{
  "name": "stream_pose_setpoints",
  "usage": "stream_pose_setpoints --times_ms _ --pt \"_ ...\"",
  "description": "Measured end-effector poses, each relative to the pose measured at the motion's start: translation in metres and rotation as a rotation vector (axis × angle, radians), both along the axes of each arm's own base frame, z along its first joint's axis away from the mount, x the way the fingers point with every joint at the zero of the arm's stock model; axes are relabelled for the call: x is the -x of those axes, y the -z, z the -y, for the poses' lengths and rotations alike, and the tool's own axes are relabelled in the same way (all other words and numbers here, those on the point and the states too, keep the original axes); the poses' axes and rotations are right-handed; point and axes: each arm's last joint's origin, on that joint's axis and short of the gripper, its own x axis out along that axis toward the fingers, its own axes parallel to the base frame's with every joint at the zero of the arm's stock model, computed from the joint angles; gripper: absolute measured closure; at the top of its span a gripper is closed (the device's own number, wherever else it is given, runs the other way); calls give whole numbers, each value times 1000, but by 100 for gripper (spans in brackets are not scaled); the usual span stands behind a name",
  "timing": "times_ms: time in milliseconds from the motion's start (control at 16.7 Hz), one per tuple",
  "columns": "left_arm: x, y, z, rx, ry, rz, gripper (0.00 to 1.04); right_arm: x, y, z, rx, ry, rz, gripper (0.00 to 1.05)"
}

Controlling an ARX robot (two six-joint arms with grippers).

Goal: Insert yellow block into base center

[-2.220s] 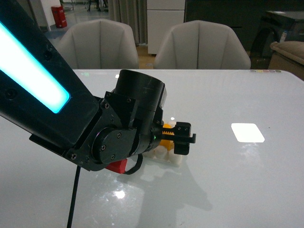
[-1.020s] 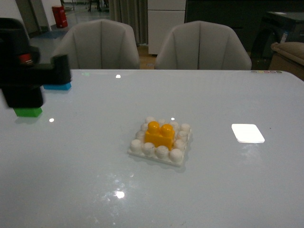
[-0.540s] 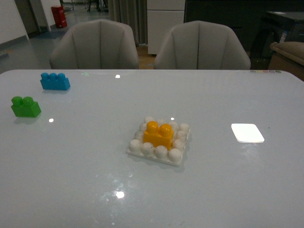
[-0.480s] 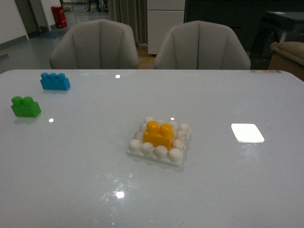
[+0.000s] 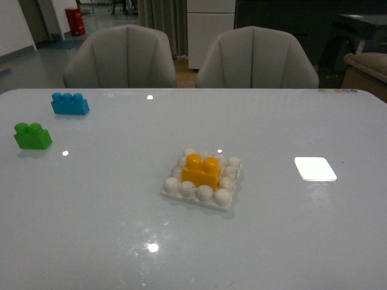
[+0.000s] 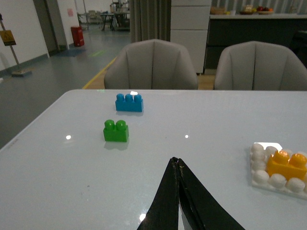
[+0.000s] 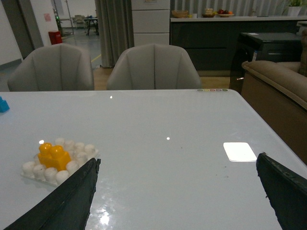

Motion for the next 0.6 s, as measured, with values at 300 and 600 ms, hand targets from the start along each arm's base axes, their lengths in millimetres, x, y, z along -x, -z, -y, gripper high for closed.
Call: stream_pose_setpoints --times_ms 300,600 --pt "7 5 2 -1 27 18 103 0 0 0 0 0 0 6" --pt "12 5 2 -1 27 16 103 0 0 0 0 -1 0 6"
